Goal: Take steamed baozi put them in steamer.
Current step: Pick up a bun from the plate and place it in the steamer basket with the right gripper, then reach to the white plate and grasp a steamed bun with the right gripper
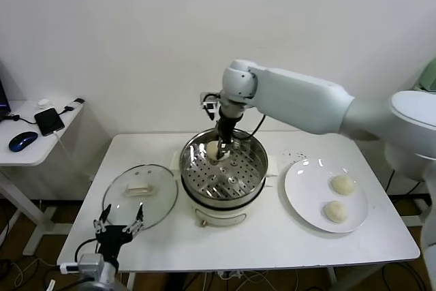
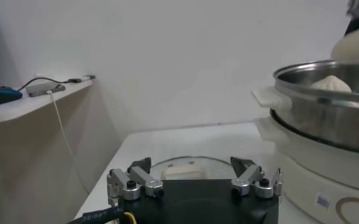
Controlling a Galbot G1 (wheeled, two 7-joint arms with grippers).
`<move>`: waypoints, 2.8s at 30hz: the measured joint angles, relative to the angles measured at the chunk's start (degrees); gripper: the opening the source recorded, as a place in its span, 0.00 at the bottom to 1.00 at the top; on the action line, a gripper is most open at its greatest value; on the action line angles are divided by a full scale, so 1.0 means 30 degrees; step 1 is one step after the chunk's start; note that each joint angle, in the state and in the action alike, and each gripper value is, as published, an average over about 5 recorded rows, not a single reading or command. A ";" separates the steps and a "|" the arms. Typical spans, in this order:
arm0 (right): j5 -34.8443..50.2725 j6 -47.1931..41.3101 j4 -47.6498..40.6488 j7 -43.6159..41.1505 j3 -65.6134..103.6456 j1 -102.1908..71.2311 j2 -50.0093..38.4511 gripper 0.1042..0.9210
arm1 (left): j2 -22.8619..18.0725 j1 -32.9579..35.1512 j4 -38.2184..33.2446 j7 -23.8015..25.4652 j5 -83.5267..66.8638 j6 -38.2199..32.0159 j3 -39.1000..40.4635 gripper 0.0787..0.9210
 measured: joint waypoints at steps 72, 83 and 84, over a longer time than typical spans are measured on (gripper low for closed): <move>-1.0375 0.8442 0.4061 -0.4962 0.7579 -0.7724 -1.3834 0.88 | -0.0263 0.1027 -0.0673 0.0172 -0.1140 0.0468 -0.0109 0.88; -1.2523 1.0403 0.1705 -0.4977 1.1148 -1.1202 -1.2887 0.88 | -0.0275 0.1090 -0.0270 0.0229 -0.0933 0.0590 -0.0305 0.88; -1.2649 1.0507 0.1541 -0.4987 1.1370 -1.1421 -1.2832 0.88 | -0.0276 0.1073 -0.0231 0.0237 -0.0920 0.0607 -0.0322 0.88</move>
